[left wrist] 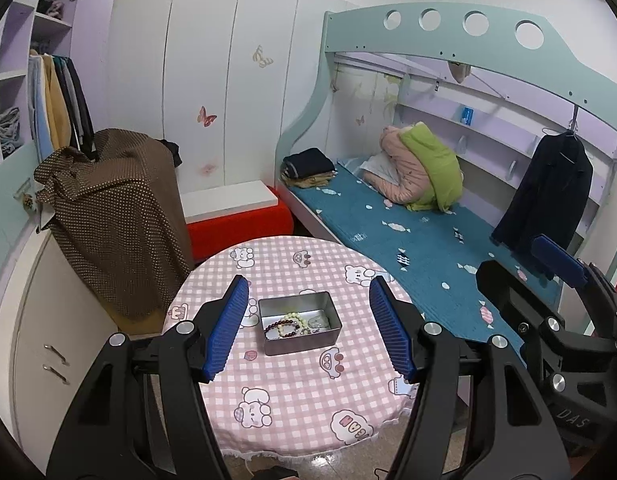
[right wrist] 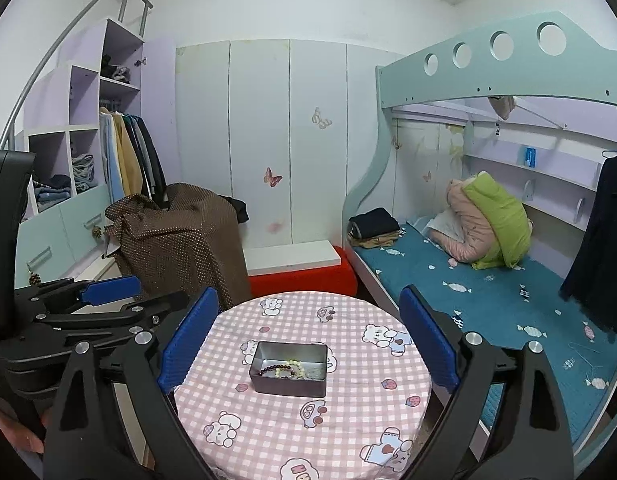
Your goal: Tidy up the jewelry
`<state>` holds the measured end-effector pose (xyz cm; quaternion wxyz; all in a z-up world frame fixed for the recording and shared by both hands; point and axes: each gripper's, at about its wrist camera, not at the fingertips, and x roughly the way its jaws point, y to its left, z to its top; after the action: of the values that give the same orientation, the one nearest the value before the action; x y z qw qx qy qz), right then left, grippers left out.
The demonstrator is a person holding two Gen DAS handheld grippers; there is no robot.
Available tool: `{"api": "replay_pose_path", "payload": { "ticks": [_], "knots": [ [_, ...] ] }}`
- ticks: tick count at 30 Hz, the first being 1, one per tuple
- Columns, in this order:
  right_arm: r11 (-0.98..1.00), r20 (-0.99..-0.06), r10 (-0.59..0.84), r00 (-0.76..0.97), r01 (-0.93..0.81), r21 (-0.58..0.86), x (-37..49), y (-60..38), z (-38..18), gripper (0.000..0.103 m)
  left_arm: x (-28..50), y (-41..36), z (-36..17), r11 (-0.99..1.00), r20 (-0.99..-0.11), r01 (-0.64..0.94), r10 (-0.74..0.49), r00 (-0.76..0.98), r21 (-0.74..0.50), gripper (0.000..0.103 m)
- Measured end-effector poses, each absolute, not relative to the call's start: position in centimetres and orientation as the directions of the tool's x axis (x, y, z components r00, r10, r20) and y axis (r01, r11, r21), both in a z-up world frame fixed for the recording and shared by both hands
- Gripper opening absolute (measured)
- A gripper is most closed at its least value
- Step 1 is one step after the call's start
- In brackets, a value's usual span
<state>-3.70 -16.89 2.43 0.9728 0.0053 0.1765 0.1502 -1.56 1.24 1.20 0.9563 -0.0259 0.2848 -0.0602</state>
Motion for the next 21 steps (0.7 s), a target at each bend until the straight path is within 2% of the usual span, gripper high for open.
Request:
{"api": "replay_pose_path", "payload": {
  "ticks": [12, 21],
  "knots": [
    [0.951, -0.335, 0.306, 0.891, -0.298, 0.077, -4.2, -17.2, 2.1, 0.089, -2.8, 1.7, 0.9, 0.994, -0.529, 0.083, -0.111, 0.841, -0.075, 0.067],
    [0.953, -0.333, 0.302, 0.893, -0.293, 0.079, -4.6, -17.4, 2.0, 0.089, -2.8, 1.6, 0.8, 0.995, -0.516, 0.078, -0.101, 0.850, -0.067, 0.073]
  ]
}}
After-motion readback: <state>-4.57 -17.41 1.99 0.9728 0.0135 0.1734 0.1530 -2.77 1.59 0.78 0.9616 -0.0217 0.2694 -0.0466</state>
